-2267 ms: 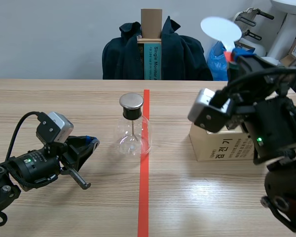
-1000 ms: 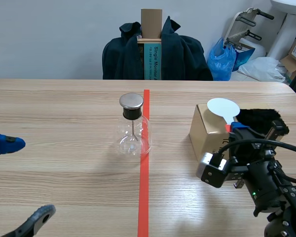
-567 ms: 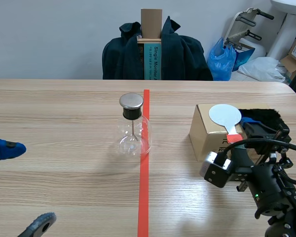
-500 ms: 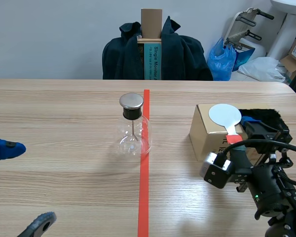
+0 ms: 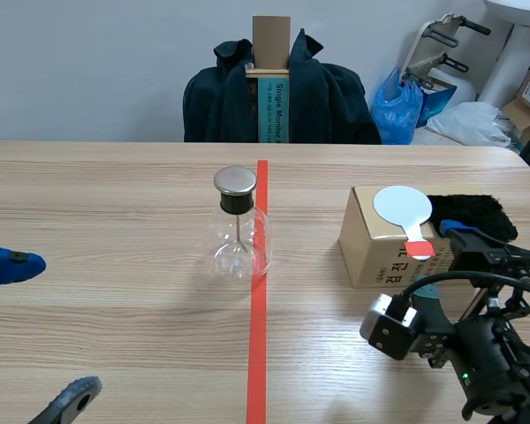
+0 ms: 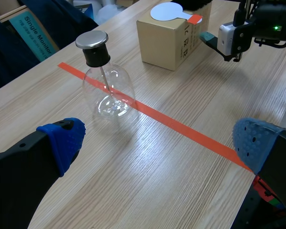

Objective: Do the electroscope experiment.
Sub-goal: 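Return to the home posture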

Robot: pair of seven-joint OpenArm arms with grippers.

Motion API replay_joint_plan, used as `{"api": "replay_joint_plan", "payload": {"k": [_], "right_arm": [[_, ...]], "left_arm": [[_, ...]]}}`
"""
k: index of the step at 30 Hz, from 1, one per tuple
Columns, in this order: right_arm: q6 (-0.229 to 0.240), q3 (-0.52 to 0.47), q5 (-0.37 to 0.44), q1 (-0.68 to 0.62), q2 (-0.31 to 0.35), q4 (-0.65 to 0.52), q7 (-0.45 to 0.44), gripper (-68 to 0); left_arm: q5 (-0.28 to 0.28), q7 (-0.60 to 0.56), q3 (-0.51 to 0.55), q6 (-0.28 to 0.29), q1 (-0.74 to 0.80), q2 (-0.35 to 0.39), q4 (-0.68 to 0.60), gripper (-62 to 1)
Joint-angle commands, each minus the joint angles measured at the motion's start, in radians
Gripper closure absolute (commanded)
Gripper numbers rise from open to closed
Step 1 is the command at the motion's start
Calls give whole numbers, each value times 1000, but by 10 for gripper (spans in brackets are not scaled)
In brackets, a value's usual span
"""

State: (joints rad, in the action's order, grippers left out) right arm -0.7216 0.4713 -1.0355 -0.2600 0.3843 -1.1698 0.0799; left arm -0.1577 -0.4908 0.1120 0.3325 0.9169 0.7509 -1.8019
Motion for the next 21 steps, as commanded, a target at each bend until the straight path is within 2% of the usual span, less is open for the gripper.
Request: {"api": "replay_joint_plan", "payload": {"k": [1, 5, 8, 12, 16, 18, 21], "right_arm": [[-61, -8, 24, -13, 32, -23, 4, -517], [-61, -8, 109, -69, 87, -41, -9, -517], [-61, -16, 245, -102, 156, -101, -25, -517], [-61, -64, 523, -108, 261, -223, -84, -517], [-61, -108, 810, -106, 365, -345, -193, -517], [-23, -125, 883, -103, 400, -396, -231, -517], [62, -147, 930, -79, 414, -450, -268, -516]], "left_arm": [[-7, -18, 8, -6, -3, -8, -13, -623], [-7, -17, 8, -6, -3, -8, -13, -623], [-7, -17, 8, -6, -3, -8, -13, -623], [-7, -18, 8, -6, -3, -8, -13, -623], [-7, -18, 8, -6, -3, -8, -13, -623], [-7, -18, 8, -6, -3, -8, -13, -623], [-7, -18, 8, -6, -3, -8, -13, -623]]}}
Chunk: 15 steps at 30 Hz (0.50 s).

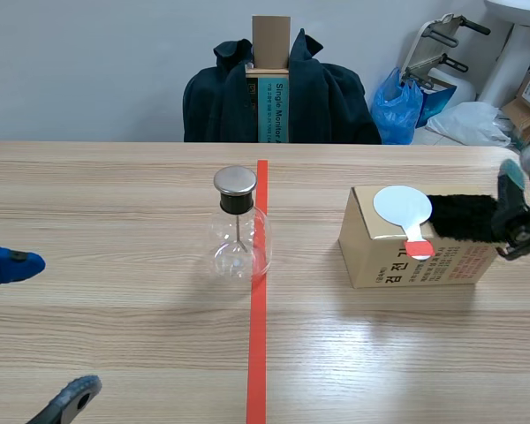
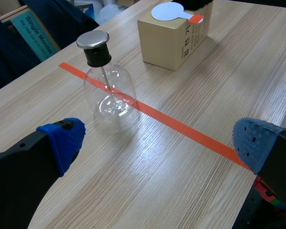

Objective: Do the electroscope experiment.
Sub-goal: 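Return to the home posture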

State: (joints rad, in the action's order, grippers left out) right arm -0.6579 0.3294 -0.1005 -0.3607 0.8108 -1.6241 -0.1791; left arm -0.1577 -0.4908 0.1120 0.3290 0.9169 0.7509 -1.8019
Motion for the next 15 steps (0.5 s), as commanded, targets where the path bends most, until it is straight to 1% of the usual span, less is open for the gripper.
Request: {"api": "replay_joint_plan", "payload": {"k": [1, 3, 8, 11, 15], "right_arm": [[37, -11, 14, 36, -13, -8, -16, -516], [123, -17, 63, 72, -13, -29, -18, -516], [298, -17, 247, 125, -13, -73, -18, -516], [409, -20, 301, 132, -13, -94, -15, -513], [577, -47, 383, 131, -13, -134, -17, -512]], "left_arm": [[-7, -18, 8, -2, -3, -8, -13, -623], [-7, -18, 8, -2, -3, -8, -13, -623], [-7, -18, 8, -2, -4, -8, -13, -623], [-7, -16, 8, -2, -6, -8, -13, -623], [-7, -14, 8, -2, -6, -8, -13, -623]]}}
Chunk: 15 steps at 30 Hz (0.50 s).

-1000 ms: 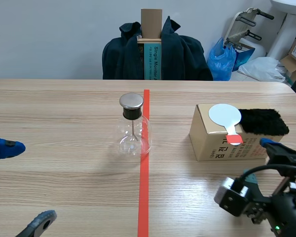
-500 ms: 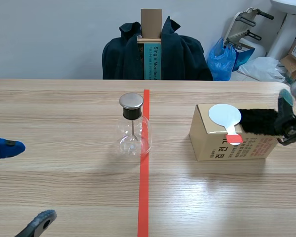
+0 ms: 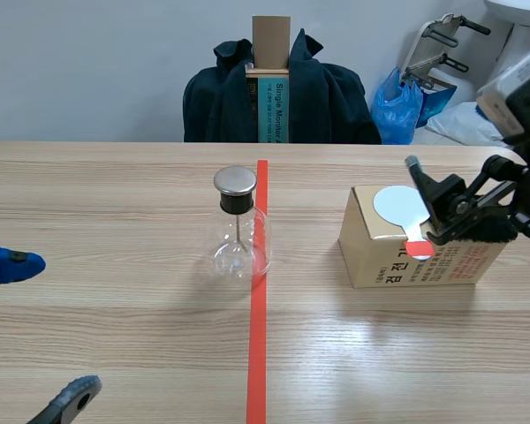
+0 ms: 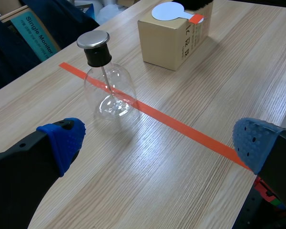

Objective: Do the electroscope experiment.
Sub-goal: 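Return to the home posture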

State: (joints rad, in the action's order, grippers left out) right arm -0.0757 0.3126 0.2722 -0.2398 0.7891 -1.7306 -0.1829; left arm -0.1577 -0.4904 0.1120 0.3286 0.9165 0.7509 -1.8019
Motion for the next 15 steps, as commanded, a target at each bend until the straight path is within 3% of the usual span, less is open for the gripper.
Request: {"api": "replay_joint_plan", "payload": {"k": [1, 4, 7, 12, 15], "right_arm": [[33, -39, 33, 10, 9, -38, -19, -512], [127, -72, 88, 10, 8, -67, -46, -512], [172, -102, 136, 10, 8, -93, -71, -512], [181, -120, 247, 10, -3, -98, -104, -512], [166, -120, 343, 9, -3, -98, -51, -512]], "left_arm": [[-7, -14, 8, -2, -5, -8, -13, -623], [-6, -14, 8, -2, -5, -8, -13, -623], [-6, -14, 8, -2, -5, -8, -13, -623], [-6, -7, 8, -2, -5, -8, -12, -623], [-6, -8, 8, -2, -5, -8, -12, -623]]}}
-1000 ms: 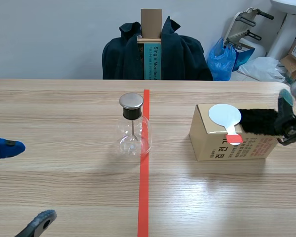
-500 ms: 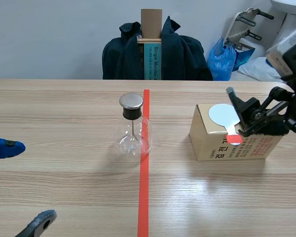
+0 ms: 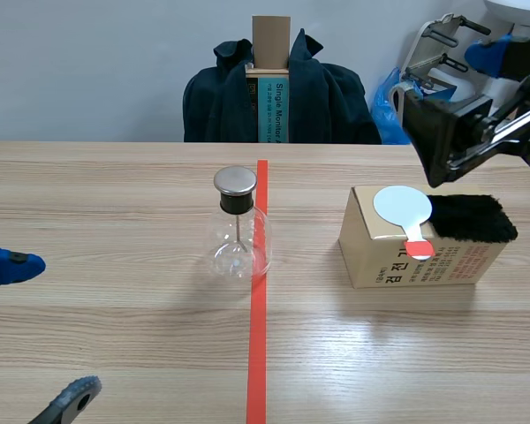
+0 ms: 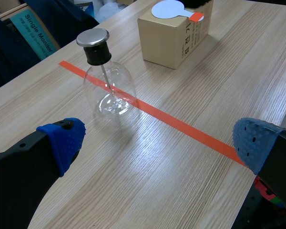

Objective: Do the electroscope experiment.
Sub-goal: 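Return to the home posture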

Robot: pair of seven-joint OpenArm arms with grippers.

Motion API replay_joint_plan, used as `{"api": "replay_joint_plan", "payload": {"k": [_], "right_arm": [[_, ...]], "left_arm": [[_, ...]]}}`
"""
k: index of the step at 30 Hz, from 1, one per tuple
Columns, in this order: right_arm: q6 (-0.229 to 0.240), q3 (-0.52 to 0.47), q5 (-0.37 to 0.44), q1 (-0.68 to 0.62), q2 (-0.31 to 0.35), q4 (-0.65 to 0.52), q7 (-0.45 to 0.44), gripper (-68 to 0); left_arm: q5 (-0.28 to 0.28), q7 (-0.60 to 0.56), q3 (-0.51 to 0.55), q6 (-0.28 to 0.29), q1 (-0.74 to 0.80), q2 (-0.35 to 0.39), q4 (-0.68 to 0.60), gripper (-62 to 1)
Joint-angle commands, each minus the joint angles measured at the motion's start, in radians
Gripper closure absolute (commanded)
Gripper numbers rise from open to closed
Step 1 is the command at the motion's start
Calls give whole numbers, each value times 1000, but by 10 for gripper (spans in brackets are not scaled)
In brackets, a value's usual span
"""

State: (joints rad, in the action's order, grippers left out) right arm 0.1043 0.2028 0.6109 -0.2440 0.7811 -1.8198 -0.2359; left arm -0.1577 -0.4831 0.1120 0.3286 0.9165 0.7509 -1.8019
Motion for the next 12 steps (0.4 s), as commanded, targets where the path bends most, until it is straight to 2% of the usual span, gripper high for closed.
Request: {"api": "replay_joint_plan", "payload": {"k": [1, 8, 10, 12], "right_arm": [[-36, -10, 6, 13, 5, -9, 13, -512], [-55, -13, 3, 14, 5, -9, 23, -515], [-82, -14, 5, 14, 5, -9, 16, -550], [-82, -14, 6, 14, 5, -9, 16, -616]], "left_arm": [[-6, -15, 8, -2, -5, -8, -12, -623], [-6, -14, 8, -2, -5, -8, -12, -623], [-6, -14, 8, -2, -5, -8, -12, -623], [-6, -14, 8, -2, -5, -8, -12, -623]]}}
